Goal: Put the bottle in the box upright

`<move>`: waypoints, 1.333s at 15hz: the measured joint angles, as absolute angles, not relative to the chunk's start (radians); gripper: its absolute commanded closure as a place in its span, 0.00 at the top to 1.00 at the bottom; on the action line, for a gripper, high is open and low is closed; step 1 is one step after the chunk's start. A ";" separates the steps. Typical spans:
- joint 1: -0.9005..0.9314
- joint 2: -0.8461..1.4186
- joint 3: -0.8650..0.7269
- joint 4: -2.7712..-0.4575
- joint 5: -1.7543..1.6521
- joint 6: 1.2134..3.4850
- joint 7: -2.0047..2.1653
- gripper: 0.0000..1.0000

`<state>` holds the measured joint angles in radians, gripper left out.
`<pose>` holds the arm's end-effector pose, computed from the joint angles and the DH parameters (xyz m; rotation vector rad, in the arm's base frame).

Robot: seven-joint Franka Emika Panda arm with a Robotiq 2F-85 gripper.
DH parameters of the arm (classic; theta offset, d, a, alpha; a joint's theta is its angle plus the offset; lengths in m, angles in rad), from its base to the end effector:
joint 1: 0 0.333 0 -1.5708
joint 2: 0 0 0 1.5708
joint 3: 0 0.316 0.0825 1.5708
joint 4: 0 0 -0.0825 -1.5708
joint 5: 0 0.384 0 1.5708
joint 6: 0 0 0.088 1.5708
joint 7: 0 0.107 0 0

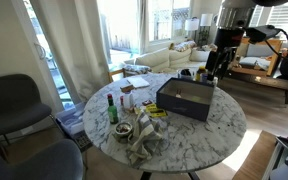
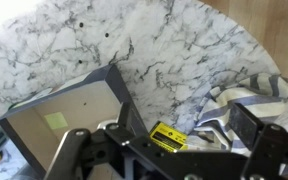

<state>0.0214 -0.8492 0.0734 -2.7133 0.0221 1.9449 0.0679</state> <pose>0.3039 0.0304 0.4714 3.1104 -0.0047 0.1273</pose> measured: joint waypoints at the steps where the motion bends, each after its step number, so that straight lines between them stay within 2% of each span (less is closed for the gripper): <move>1: -0.001 -0.824 0.056 -2.696 0.022 1.944 0.078 1.00; 11: -0.113 -0.383 -0.075 -2.422 0.066 1.871 0.139 1.00; 20: -0.141 -0.283 -0.119 -2.309 0.089 1.827 0.171 1.00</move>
